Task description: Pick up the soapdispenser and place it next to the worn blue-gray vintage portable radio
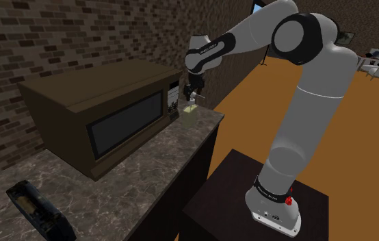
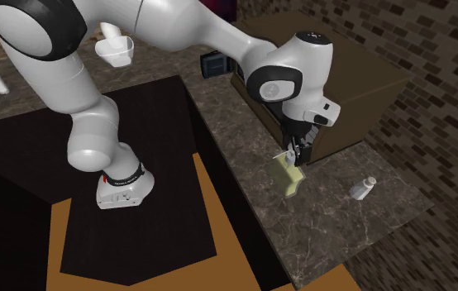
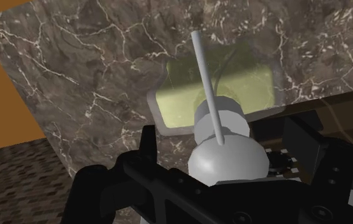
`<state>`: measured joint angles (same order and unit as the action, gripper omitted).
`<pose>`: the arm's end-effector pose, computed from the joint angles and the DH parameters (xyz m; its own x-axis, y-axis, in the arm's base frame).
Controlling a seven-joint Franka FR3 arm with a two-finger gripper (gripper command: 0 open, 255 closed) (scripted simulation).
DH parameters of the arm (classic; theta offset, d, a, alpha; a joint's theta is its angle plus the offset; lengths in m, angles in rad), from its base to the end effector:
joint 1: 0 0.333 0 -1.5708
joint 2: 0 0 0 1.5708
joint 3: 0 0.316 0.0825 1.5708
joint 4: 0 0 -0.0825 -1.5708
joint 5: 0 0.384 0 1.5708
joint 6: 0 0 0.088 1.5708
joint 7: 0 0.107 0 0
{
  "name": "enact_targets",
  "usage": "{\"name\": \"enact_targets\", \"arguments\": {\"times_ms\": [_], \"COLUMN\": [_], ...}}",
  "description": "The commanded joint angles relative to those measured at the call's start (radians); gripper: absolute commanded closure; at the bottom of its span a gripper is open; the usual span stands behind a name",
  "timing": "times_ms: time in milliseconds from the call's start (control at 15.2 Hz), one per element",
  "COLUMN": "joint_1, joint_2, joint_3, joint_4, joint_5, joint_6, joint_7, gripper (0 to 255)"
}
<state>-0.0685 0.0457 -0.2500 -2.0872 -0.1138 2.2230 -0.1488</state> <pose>0.5339 -0.1787 0.4124 0.9926 -0.0993 0.0704 -0.1072 -0.9871 0.1191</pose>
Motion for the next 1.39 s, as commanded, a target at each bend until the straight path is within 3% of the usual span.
{"name": "enact_targets", "arguments": {"times_ms": [0,198,264,858,1320], "joint_1": [0.0,0.0,0.0,0.0,0.002], "joint_2": [0.0,0.0,0.0,0.0,-0.035], "joint_3": [0.0,0.0,0.0,0.0,0.001], "joint_4": [-0.001,-0.001,-0.001,-0.001,0.055], "joint_5": [0.0,0.0,0.0,0.0,-0.004], "joint_6": [0.002,0.001,0.001,0.002,-0.089], "joint_7": [0.0,0.0,0.0,0.0,-0.004], "gripper": [0,0,255,255,255]}}
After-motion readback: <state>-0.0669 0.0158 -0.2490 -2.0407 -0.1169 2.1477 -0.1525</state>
